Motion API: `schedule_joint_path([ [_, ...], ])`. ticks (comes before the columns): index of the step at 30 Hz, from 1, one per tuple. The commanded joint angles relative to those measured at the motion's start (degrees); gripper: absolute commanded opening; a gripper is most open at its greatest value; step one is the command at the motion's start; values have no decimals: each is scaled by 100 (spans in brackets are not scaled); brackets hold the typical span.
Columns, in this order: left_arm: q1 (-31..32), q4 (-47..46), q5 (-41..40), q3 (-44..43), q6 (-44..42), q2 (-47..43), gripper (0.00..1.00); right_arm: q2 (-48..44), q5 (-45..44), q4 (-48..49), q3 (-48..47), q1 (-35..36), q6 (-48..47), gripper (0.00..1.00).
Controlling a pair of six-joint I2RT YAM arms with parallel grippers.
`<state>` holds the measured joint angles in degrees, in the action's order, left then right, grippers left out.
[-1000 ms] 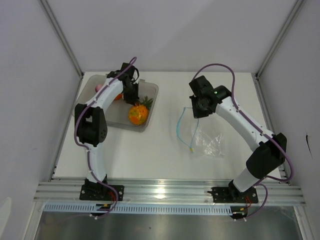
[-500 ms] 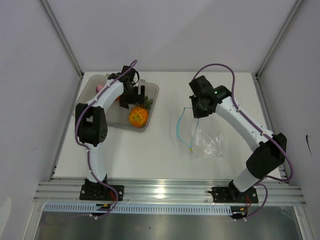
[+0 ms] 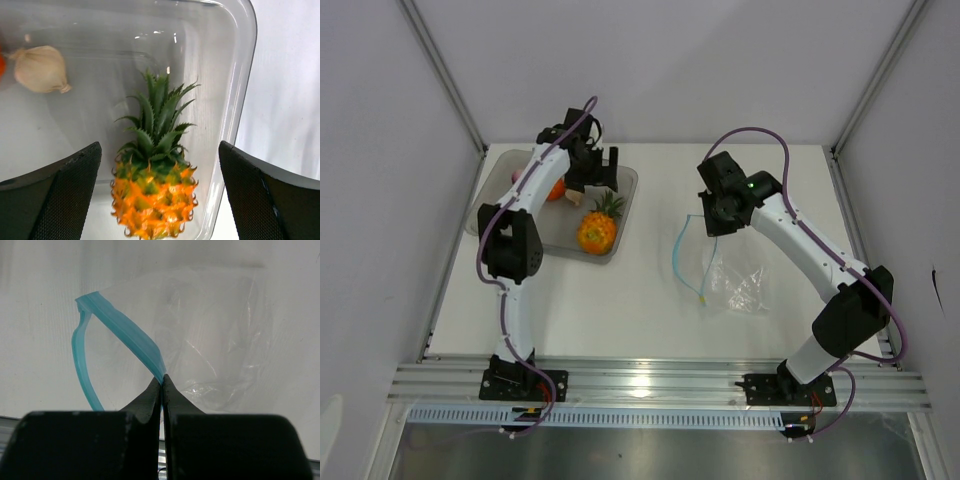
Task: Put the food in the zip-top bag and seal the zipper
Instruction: Pick up the fake fruit from the bin.
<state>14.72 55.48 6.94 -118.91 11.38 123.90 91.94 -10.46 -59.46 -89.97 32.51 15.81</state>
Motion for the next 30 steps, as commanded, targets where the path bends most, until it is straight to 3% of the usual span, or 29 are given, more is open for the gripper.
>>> schedule_joint_path([
  [1,13,111,308,-491,-66,318,100,-18,-62,58,-82,27,-52,0],
  [5,22,323,282,-870,-74,749,99,17,-70,58,-73,27,-52,0],
  [20,268,753,18,-897,-276,1303,94,149,-26,145,-82,80,-35,0],
  [23,259,780,-26,-906,-250,1356,85,131,-70,128,-55,80,-61,0],
  [30,224,771,27,-914,-118,1365,43,105,-97,128,-55,71,-78,0],
])
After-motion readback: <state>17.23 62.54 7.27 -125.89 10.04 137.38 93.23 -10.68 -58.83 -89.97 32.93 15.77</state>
